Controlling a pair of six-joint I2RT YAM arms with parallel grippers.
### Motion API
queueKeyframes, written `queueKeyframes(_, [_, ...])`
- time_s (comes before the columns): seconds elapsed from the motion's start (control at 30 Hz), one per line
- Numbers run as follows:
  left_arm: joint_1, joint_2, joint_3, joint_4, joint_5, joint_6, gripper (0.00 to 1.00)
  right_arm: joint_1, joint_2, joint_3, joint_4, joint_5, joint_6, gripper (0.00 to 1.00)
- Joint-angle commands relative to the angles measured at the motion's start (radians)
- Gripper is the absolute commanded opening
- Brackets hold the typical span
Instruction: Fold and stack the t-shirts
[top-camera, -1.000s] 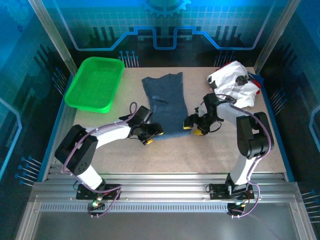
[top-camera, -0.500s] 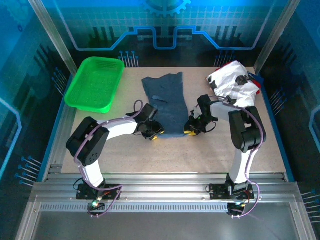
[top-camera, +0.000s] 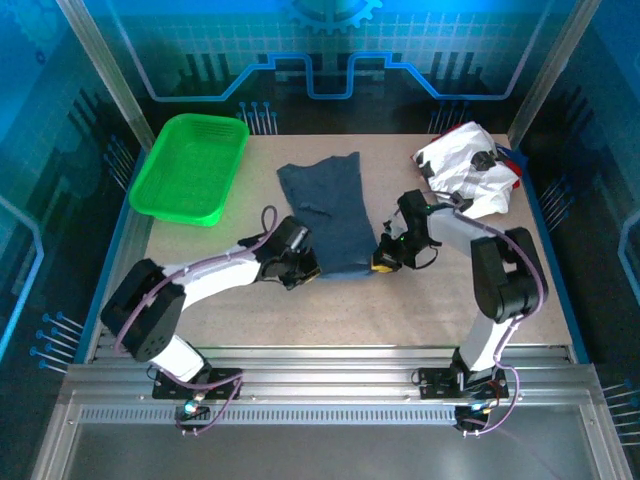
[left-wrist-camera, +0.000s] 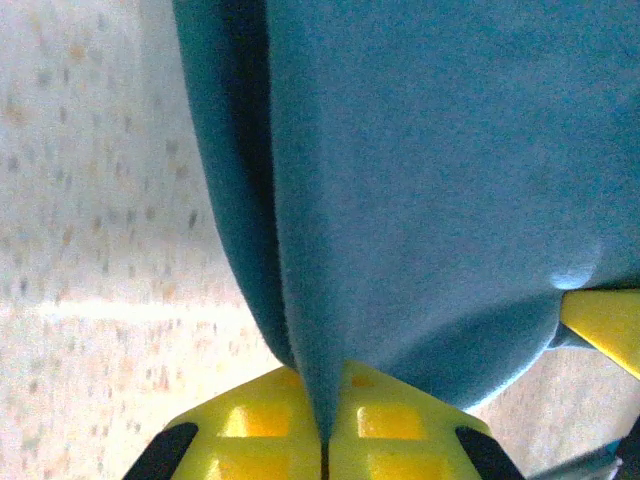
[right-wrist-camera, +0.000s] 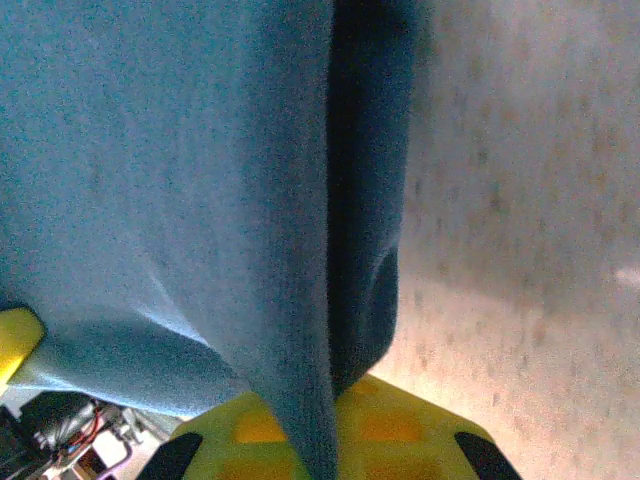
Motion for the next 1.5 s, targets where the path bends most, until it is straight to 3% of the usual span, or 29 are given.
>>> queueKeyframes(0.0, [-0.059,-0.068,-0.083,-0.054,-0.051,-0.069,0.00,0.009,-0.095,-0.086,-0.063,0.017,0.035,0.00])
queueKeyframes(0.43, [-0.368,-0.203,-0.189,-0.105,-0.162,-0.311,0.00,0.143,-0.538,-0.408,-0.164,0.009,0.191,0.00])
queueKeyframes(0.53, [-0.416,-0.215,-0.186,-0.104,-0.176,-0.344,0.01,0.149,-0.616,-0.429,-0.201,0.014,0.202,0.01])
queueKeyframes(0.7, [-0.424,-0.237,-0.146,-0.115,-0.181,-0.342,0.01,0.149,-0.640,-0.393,-0.233,0.014,0.196,0.00])
queueKeyframes(0.83, [-0.391,-0.267,-0.104,-0.144,-0.187,-0.317,0.01,0.142,-0.617,-0.319,-0.243,0.021,0.179,0.00])
queueKeyframes(1.07, [-0.248,-0.287,-0.015,-0.162,-0.135,-0.221,0.02,0.080,-0.462,-0.102,-0.275,0.013,0.079,0.00])
queueKeyframes(1.47, [0.049,-0.086,0.207,-0.162,0.057,-0.015,0.02,-0.052,-0.098,0.304,-0.326,-0.018,-0.037,0.00])
